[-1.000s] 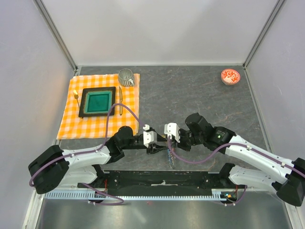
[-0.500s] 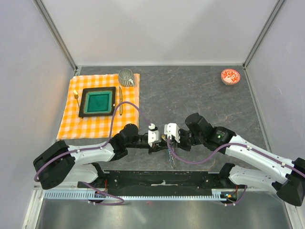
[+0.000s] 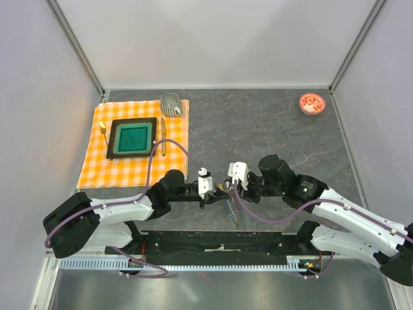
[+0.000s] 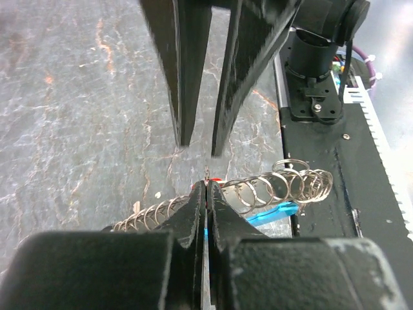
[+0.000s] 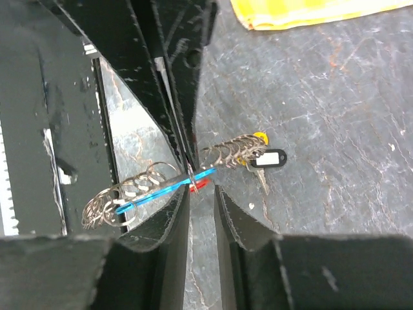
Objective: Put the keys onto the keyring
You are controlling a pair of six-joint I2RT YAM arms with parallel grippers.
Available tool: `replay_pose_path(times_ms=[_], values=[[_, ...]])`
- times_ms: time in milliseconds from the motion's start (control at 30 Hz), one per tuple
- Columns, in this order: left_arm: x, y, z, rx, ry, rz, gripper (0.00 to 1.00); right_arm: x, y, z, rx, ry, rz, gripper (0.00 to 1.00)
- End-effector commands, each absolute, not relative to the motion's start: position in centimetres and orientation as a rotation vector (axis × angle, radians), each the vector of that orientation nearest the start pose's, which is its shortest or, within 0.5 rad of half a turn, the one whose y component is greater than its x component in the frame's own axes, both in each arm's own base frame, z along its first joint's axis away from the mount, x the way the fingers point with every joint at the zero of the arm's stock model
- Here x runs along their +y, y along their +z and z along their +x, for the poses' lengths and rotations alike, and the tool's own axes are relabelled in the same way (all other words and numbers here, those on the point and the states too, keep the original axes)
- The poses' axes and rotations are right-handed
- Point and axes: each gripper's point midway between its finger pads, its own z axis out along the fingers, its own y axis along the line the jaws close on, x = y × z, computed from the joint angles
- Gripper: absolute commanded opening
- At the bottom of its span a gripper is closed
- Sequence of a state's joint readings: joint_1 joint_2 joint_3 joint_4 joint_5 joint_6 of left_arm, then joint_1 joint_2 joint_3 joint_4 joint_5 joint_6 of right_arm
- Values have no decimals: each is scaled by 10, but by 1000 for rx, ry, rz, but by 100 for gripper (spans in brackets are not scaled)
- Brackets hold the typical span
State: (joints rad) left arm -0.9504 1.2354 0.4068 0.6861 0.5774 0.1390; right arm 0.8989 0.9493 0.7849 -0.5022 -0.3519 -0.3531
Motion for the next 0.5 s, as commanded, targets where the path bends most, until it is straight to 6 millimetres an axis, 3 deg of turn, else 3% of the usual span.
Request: replay_pose_path(times_ms=[0, 100, 233, 400, 467], values=[[-337, 174, 144, 1179, -1024, 1167, 2, 251, 188, 159, 1728, 690, -1255, 33], [-332, 181, 147, 1151, -1013, 1103, 2, 252, 192, 160, 1713, 756, -1151, 36], [-325, 193, 147, 1076, -1011, 1029, 2, 255, 183, 155, 1697, 845, -1069, 42], [-322, 203, 146, 1018, -990, 1023, 2, 257, 197, 160, 1575, 922, -945, 46], [-322, 210, 145, 986, -980, 1028, 2, 256, 190, 158, 1569, 936, -952, 46]])
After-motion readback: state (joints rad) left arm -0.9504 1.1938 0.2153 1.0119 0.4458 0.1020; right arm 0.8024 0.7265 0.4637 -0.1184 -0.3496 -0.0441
